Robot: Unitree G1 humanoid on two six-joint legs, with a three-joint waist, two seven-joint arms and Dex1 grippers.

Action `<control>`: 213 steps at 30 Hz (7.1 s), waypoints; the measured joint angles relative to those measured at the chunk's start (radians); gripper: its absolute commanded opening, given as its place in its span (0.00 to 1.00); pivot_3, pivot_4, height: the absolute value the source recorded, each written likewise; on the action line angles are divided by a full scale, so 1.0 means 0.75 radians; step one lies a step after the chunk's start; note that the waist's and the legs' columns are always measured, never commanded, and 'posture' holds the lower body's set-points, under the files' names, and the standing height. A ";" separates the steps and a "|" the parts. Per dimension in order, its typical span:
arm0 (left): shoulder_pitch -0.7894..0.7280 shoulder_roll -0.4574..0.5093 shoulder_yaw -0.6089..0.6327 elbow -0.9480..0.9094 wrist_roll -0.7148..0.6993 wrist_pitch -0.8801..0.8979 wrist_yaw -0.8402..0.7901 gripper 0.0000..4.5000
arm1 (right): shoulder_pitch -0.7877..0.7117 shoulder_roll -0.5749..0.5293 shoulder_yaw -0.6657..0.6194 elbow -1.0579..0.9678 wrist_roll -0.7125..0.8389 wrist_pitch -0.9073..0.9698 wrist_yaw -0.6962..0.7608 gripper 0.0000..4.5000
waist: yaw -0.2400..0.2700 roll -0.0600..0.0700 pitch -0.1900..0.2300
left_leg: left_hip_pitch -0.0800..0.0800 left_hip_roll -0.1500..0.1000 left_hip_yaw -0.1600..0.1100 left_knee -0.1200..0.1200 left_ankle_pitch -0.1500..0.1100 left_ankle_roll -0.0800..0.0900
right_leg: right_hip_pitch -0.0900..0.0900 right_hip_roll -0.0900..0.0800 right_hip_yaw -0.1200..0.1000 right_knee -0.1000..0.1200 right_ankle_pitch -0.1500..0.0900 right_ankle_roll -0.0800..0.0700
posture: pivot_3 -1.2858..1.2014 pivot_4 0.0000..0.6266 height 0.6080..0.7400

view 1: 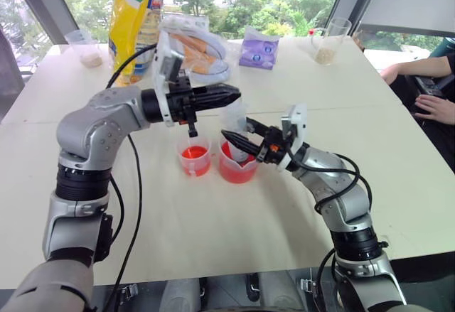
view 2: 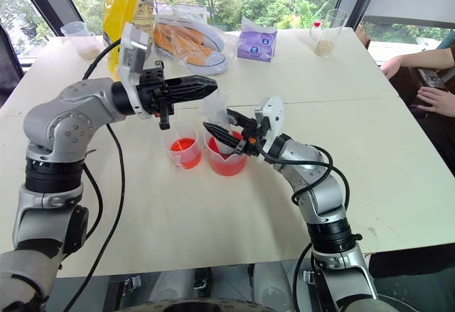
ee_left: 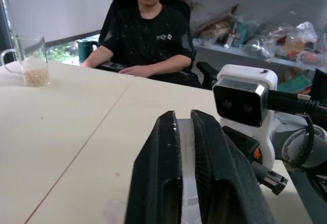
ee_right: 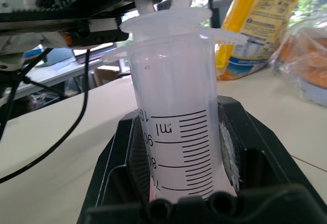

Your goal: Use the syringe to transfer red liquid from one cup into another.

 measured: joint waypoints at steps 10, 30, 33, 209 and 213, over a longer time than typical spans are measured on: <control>-0.034 0.006 -0.001 0.015 0.006 0.000 0.002 0.02 | -0.012 0.001 -0.001 0.000 0.005 -0.002 0.000 0.33 | 0.001 0.000 0.000 | 0.000 0.000 0.000 0.000 0.000 0.000 | 0.000 0.000 0.000 0.000 0.000 0.000 | 0.52 0.24 1.00; -0.116 0.011 -0.003 0.089 0.024 0.000 -0.025 0.02 | -0.013 0.003 0.000 0.031 0.030 -0.010 0.000 0.33 | 0.000 0.000 0.000 | 0.000 0.000 0.000 0.000 0.000 0.000 | 0.000 0.000 0.000 0.000 0.000 0.000 | 0.52 0.24 1.00; -0.117 0.011 -0.003 0.090 0.025 -0.001 -0.025 0.02 | -0.009 0.001 0.000 0.031 0.030 -0.010 0.000 0.33 | 0.000 0.000 0.000 | 0.000 0.000 0.000 0.000 0.000 0.000 | 0.000 0.000 0.000 0.000 0.000 0.000 | 0.52 0.24 1.00; 0.488 0.359 0.389 -0.349 -0.230 0.053 0.106 1.00 | -0.693 -0.420 -0.167 0.750 -0.006 1.484 -0.454 0.55 | -0.005 -0.001 0.001 | -0.003 0.001 0.001 -0.003 0.000 0.000 | -0.004 -0.001 0.000 -0.001 0.000 -0.001 | 0.52 0.24 1.00; 0.500 0.360 0.380 -0.354 -0.243 0.056 0.112 1.00 | -0.672 -0.412 -0.154 0.750 -0.009 1.486 -0.437 0.97 | -0.005 0.000 0.001 | -0.003 0.001 0.002 -0.003 0.000 0.000 | -0.004 -0.001 0.000 -0.001 0.000 -0.001 | 0.52 0.24 1.00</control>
